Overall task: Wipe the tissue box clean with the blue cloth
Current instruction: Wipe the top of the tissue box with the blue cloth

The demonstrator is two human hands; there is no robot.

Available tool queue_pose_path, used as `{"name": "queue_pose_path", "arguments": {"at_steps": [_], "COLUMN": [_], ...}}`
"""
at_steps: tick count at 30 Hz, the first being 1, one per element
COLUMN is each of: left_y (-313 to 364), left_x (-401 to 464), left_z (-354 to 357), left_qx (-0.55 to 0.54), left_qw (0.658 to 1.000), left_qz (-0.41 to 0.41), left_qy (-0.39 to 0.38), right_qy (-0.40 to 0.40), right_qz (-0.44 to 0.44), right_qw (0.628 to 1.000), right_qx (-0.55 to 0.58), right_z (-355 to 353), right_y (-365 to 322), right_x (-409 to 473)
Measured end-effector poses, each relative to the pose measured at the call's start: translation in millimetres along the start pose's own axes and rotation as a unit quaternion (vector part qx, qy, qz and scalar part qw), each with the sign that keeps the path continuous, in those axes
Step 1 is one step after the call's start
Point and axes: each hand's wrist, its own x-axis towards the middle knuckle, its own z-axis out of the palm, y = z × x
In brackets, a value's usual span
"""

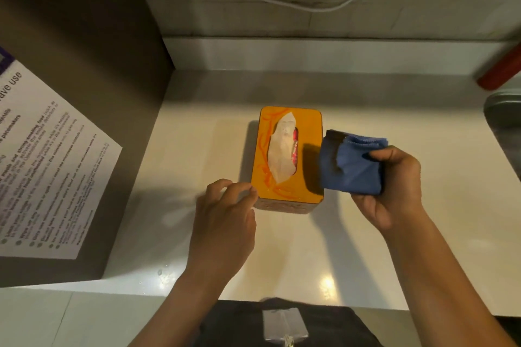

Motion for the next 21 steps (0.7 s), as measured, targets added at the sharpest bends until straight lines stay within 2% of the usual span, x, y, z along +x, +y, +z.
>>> {"name": "queue_pose_path", "arguments": {"at_steps": [2,4,6,8,12,14,15,17,19,21], "left_y": [0.2,1.8,2.5,2.4,-1.3,-2.5,-2.4,-3.1,-5.9,-12.9], "left_x": [-0.7,-1.1,-1.0,-0.5,-0.2,-0.6,-0.9,-1.0,0.1,2.5], "left_z": [-0.4,-1.3,-2.6,-3.3,-2.3,-3.2,-3.9,-5.2,-6.9,-10.7], "left_qx": [0.0,0.008,0.016,0.019,0.0,-0.023,-0.032,-0.042,-0.049,-0.066], "left_qw": [1.0,0.999,0.999,0.998,0.998,0.998,0.998,0.997,0.995,0.99], "left_qz": [0.013,0.03,0.041,0.047,0.047,0.035,0.031,0.032,0.041,0.056], "left_qy": [-0.017,-0.027,-0.029,-0.029,-0.039,-0.046,-0.048,-0.052,-0.071,-0.107], "right_qy": [0.013,0.04,0.07,0.079,0.039,0.05,0.061,0.072,0.045,-0.006], "right_qz": [-0.018,-0.064,-0.117,-0.144,-0.118,-0.125,-0.148,-0.221,-0.267,-0.27], "right_qw": [0.999,0.986,0.953,0.925,0.923,0.916,0.9,0.83,0.75,0.687], "right_qx": [-0.043,-0.148,-0.27,-0.343,-0.364,-0.377,-0.406,-0.507,-0.604,-0.674], "right_z": [-0.9,-2.4,-4.5,-8.1,-14.2,-16.9,-17.5,-15.8,-12.5,-11.0], "right_y": [3.3,7.2,9.7,9.6,11.4,15.0,16.2,18.1,22.7,31.8], "right_x": [-8.7,-15.2,-20.3,-24.9,-30.6,-32.3,-33.4,-36.2,-38.6,-40.3]}}
